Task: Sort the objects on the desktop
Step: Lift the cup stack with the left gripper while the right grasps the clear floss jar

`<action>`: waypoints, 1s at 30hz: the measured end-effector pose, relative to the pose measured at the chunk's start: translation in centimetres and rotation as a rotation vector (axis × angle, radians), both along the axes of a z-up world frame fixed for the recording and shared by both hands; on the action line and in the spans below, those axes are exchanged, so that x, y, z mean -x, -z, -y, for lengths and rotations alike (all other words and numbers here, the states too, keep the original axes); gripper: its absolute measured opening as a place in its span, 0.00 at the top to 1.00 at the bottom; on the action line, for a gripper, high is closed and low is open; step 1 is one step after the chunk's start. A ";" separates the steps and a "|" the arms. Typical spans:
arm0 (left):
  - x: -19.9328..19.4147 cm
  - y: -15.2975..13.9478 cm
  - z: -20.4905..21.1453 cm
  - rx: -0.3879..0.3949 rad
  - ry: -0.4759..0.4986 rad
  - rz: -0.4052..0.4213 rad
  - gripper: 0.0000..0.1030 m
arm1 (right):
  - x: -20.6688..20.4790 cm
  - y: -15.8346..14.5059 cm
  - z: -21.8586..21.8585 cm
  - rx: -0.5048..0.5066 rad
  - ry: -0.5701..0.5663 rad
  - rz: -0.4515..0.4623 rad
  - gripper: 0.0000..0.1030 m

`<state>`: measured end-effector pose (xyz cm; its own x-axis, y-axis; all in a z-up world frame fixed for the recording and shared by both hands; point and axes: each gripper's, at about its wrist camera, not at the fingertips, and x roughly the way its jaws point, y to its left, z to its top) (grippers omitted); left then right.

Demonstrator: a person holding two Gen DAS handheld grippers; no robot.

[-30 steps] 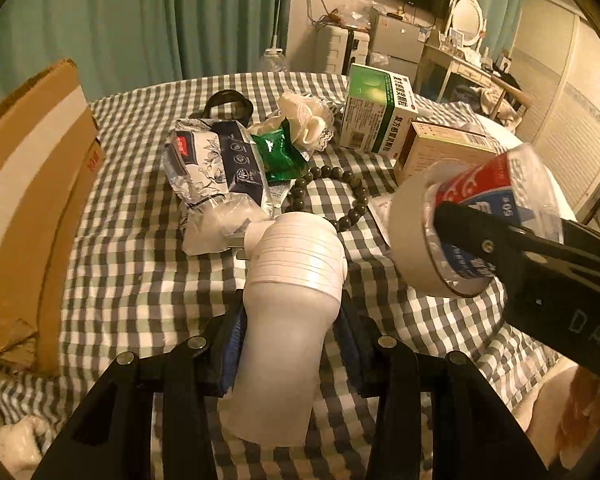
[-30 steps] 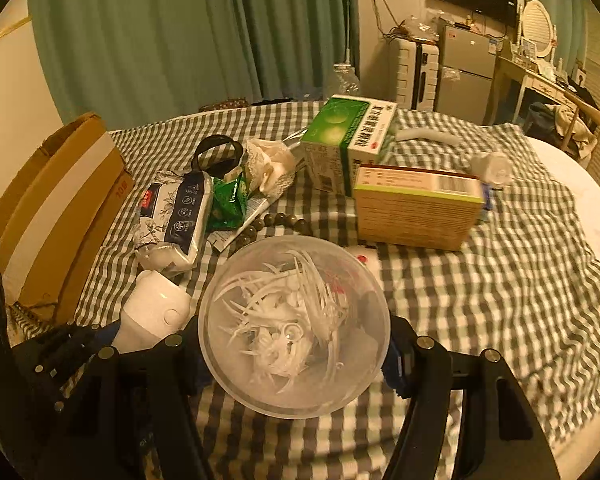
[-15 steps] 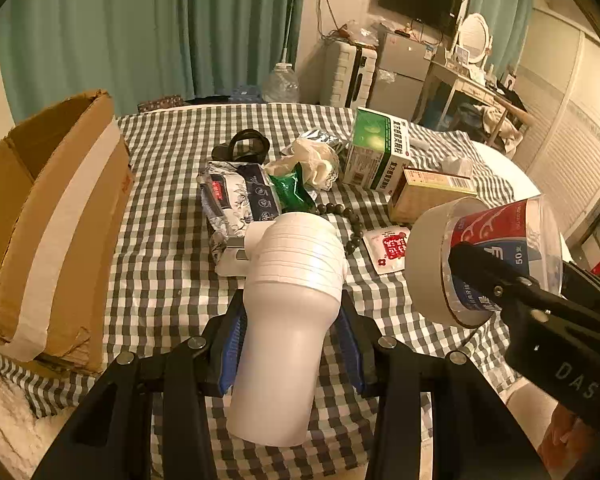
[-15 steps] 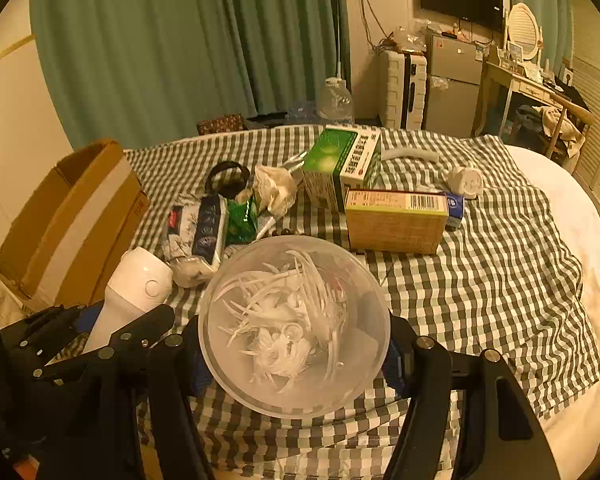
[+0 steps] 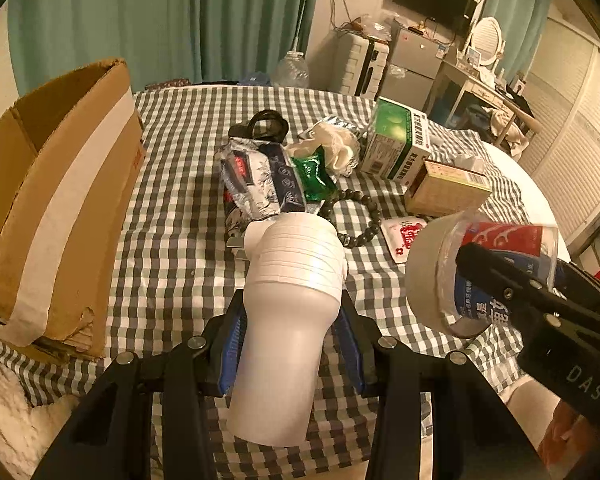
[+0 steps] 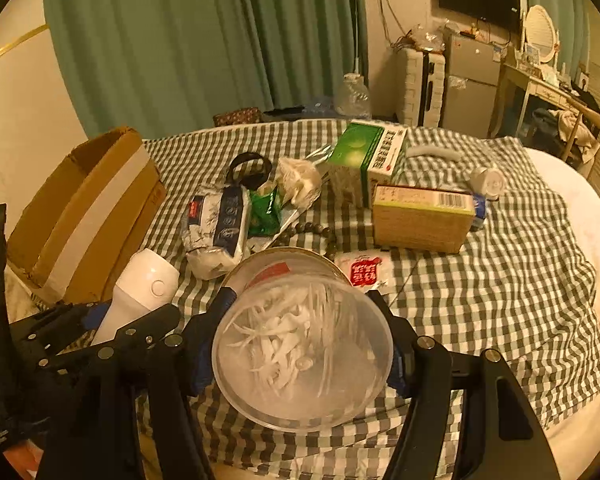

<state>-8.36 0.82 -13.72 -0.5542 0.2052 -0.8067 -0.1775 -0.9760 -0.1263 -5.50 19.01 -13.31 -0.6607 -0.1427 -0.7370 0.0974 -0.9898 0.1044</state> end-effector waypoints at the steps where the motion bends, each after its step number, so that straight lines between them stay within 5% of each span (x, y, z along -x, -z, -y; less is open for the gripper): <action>1: 0.0 0.1 0.0 -0.001 -0.001 0.003 0.58 | 0.0 0.0 0.0 -0.007 -0.003 0.001 0.37; 9: 0.0 0.4 0.0 -0.003 -0.009 0.011 0.58 | 0.2 0.4 -0.4 -0.015 0.006 0.014 0.38; 21: 0.3 1.5 0.7 -0.003 -0.048 0.042 0.58 | -1.1 5.8 0.8 -0.130 -0.021 0.144 0.34; 26: 0.4 1.9 1.0 -0.007 -0.060 0.061 0.58 | -0.7 6.4 -0.5 -0.058 -0.019 0.159 0.31; 30: 0.6 2.2 1.2 -0.012 -0.069 0.070 0.58 | -1.0 5.3 -0.9 -0.031 -0.031 0.123 0.46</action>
<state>-8.94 -0.40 -15.89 -0.5099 0.1783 -0.8415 -0.1000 -0.9839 -0.1479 -4.52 19.87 -18.63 -0.5604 -0.1372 -0.8168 0.1161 -0.9895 0.0866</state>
